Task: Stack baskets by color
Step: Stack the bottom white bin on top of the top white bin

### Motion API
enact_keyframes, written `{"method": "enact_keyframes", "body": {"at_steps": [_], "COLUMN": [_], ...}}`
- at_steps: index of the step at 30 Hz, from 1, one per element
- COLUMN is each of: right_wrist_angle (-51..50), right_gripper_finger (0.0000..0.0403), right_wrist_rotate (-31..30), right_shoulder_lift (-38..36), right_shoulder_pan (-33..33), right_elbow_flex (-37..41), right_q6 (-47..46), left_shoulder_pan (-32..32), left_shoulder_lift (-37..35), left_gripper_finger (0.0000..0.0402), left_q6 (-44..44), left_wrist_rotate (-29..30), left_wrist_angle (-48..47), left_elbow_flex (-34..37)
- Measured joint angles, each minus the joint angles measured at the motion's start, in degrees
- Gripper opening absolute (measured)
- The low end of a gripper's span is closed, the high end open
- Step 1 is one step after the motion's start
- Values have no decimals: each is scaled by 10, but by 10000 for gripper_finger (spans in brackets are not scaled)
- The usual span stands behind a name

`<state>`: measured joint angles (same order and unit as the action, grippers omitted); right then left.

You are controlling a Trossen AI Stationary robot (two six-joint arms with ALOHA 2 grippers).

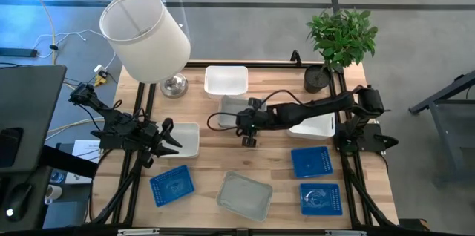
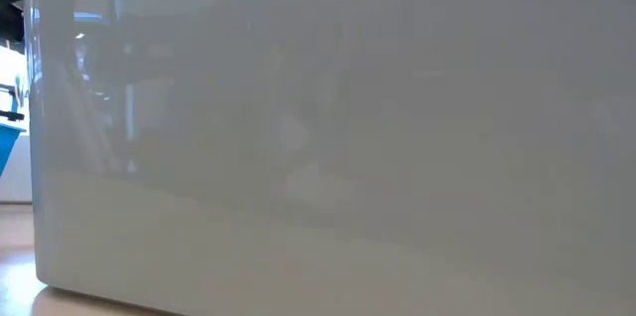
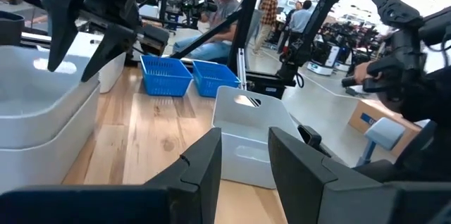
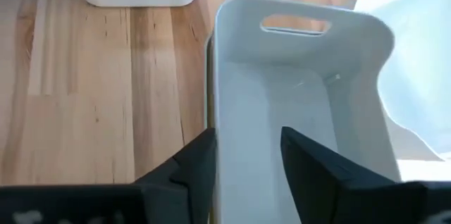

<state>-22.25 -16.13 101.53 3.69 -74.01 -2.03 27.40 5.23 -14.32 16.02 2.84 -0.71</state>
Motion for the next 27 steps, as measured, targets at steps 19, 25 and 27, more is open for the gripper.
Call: {"method": "enact_keyframes", "body": {"at_steps": [19, 25, 27], "right_wrist_angle": [-62, -63, -65], "right_gripper_finger": [151, 151, 151], "right_wrist_rotate": [1, 1, 2], "right_shoulder_lift": [-1, -1, -1], "right_shoulder_pan": [9, 9, 9], "right_elbow_flex": [-85, -85, -85], "right_q6": [10, 10, 10], "left_shoulder_pan": [0, 0, 0], "left_shoulder_lift": [24, 86, 113], "left_gripper_finger": [106, 106, 106], "left_q6": [4, -5, -15], "left_wrist_rotate": [76, 100, 103], "left_wrist_angle": [-254, -288, -297], "left_elbow_flex": [-140, -197, -219]}}
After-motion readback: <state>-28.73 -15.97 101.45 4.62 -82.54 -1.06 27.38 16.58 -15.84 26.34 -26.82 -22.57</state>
